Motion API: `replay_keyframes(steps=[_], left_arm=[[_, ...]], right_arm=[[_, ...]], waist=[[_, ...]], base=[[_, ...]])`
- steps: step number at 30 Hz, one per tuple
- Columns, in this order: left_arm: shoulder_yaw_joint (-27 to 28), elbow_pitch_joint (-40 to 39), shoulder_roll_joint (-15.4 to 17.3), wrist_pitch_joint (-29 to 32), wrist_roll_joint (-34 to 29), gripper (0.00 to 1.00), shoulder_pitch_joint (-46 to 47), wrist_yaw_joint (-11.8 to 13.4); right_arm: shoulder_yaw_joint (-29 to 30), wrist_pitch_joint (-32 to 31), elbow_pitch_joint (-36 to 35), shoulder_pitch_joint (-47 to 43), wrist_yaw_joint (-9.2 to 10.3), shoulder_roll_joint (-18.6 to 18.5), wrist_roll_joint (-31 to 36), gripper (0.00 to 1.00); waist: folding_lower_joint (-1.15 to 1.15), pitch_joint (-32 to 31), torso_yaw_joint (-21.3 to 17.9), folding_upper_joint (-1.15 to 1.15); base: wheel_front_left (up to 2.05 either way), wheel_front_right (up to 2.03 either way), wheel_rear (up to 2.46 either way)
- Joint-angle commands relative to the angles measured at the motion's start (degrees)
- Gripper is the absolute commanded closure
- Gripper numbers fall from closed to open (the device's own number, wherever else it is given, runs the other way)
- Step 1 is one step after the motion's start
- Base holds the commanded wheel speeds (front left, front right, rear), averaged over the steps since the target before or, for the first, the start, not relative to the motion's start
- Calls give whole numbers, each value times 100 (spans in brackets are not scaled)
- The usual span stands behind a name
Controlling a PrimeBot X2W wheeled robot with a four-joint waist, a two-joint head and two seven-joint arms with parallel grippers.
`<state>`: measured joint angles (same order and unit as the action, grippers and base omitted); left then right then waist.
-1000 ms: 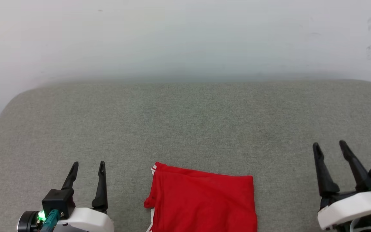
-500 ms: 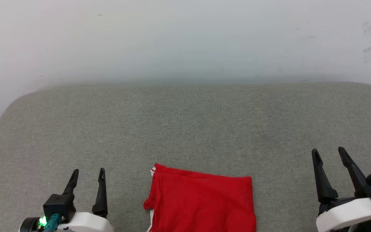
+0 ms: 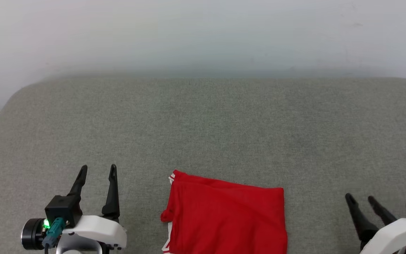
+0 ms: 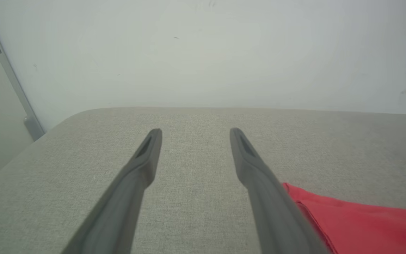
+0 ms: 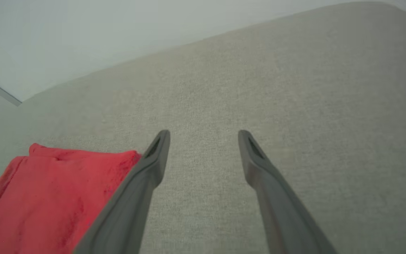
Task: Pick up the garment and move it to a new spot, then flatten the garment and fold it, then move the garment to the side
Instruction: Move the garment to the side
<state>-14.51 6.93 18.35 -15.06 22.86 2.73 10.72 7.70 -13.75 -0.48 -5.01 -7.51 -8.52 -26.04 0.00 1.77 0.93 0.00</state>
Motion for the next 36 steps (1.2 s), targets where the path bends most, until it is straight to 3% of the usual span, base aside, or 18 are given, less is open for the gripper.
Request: replay_keyframes(steps=[1,9,22,23,24,25,36], left_arm=[[13,-27,-26,-13,-48,0,102,-19],[93,-15,-181,-14,-112,0,362,-123],[151,-44,-329,-14,-291,0,736,-296],[161,-39,-344,-14,-306,0,743,-301],[167,-39,-362,-14,-311,0,754,-312],[178,-36,-376,-14,-316,0,758,-318],[323,72,-473,-14,-431,0,501,-396]], right_arm=[[-99,-192,49,-60,4,-77,-154,0],[-1157,-1281,458,151,4,-319,-1133,0],[-2388,-1494,1496,845,10,-442,-1909,0],[-2443,-1488,1558,873,12,-445,-1919,5],[-2484,-1469,1618,912,16,-449,-1947,60],[-2536,-1464,1650,944,16,-459,-1970,98],[-2548,-1056,1306,1220,9,-954,-1777,100]], waist=[[0,165,69,0],[0,619,243,0],[0,1167,416,0],[0,1183,428,0],[0,1196,439,0],[0,1201,449,0],[0,748,286,0]], base=[[0,0,0],[0,0,0],[0,0,0],[0,0,0],[0,0,0],[0,0,0],[0,0,0]])
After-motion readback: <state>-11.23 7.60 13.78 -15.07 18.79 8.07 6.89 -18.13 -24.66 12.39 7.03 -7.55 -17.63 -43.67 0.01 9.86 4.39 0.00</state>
